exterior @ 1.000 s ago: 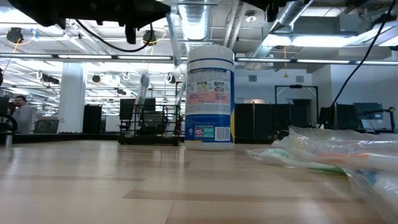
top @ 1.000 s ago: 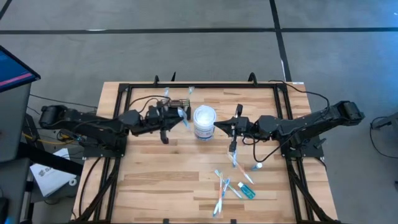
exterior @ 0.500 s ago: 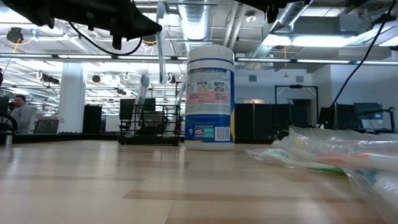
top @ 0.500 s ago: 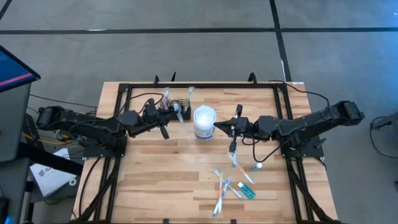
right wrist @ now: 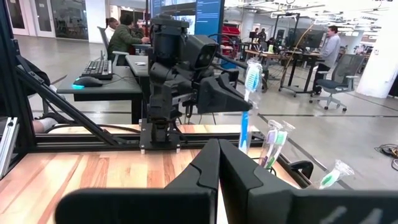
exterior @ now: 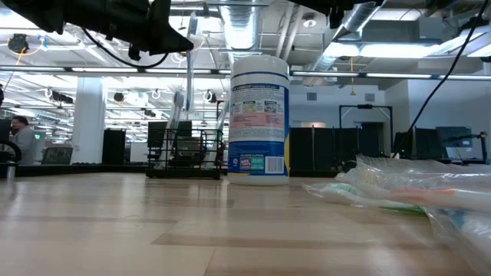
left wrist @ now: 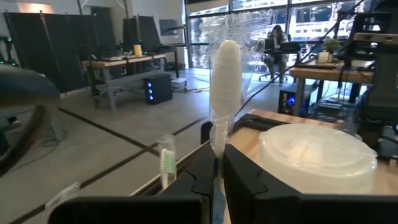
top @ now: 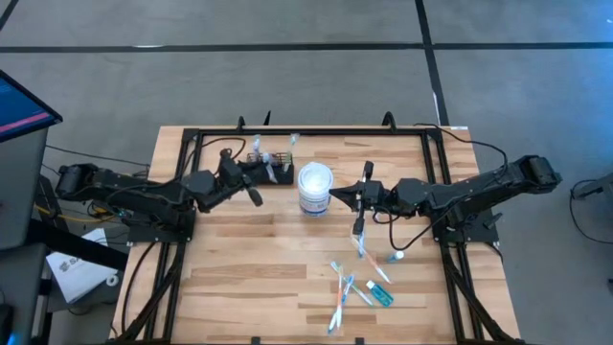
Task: Pick & Place toothbrushing station
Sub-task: Put the top right blue toothbrush into the mesh organizer
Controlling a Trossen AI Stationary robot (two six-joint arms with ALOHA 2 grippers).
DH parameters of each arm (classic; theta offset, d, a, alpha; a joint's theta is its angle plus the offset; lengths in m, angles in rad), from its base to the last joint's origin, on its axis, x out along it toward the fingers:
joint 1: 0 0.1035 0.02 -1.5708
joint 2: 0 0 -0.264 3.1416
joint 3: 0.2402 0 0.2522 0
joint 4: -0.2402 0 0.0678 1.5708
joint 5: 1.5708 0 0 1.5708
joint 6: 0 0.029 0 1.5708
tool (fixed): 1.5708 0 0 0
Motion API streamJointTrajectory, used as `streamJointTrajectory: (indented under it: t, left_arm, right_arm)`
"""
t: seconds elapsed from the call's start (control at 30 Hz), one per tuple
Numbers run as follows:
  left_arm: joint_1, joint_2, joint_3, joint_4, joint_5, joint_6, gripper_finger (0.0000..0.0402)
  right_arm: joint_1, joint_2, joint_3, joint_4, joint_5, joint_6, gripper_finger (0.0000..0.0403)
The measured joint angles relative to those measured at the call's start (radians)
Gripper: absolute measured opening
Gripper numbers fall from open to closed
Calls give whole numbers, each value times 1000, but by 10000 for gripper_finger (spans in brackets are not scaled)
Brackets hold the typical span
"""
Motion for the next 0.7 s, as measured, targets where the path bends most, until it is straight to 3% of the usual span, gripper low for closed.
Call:
streamJointTrajectory:
  t: [0.43, 0.7]
  left_arm:
    - [30, -206, -142, 4, -11, -12, 6]
    - [30, -248, -166, -1, -63, 32, 6]
  right_arm:
    - [0, 0, 0, 0, 0, 0, 0]
    - [0, 0, 0, 2, 0, 0, 0]
